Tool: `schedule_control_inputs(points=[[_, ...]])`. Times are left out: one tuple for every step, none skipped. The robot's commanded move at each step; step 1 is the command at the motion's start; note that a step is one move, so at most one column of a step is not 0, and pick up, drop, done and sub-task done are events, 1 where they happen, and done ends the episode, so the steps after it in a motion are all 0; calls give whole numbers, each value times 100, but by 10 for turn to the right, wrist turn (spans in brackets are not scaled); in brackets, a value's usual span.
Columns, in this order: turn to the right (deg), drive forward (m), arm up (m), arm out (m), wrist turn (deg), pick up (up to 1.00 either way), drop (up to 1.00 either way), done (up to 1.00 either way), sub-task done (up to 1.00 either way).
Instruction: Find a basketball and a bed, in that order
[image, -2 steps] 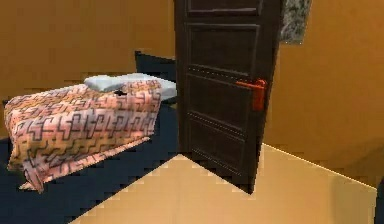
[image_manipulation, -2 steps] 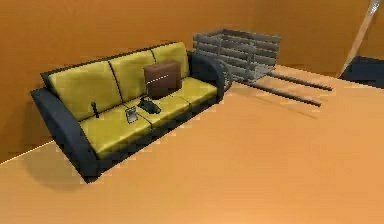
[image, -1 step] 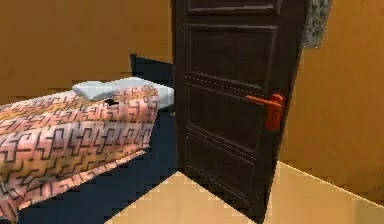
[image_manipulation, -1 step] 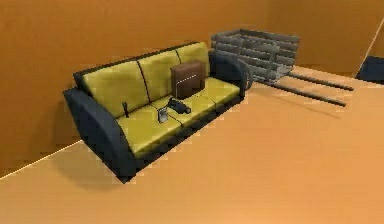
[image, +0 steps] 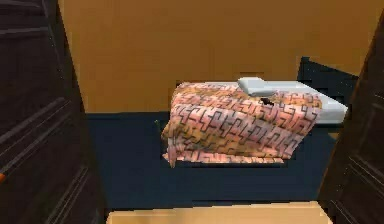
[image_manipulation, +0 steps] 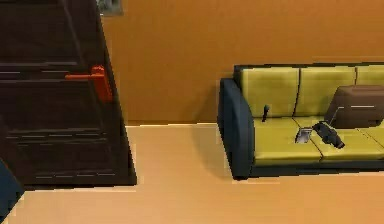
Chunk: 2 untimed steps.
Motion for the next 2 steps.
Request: schedule_control_inputs(points=[[0, 100, 0, 0, 0, 0, 0, 0, 0], [-60, 0, 0, 0, 0, 0, 0, 0, 0]])
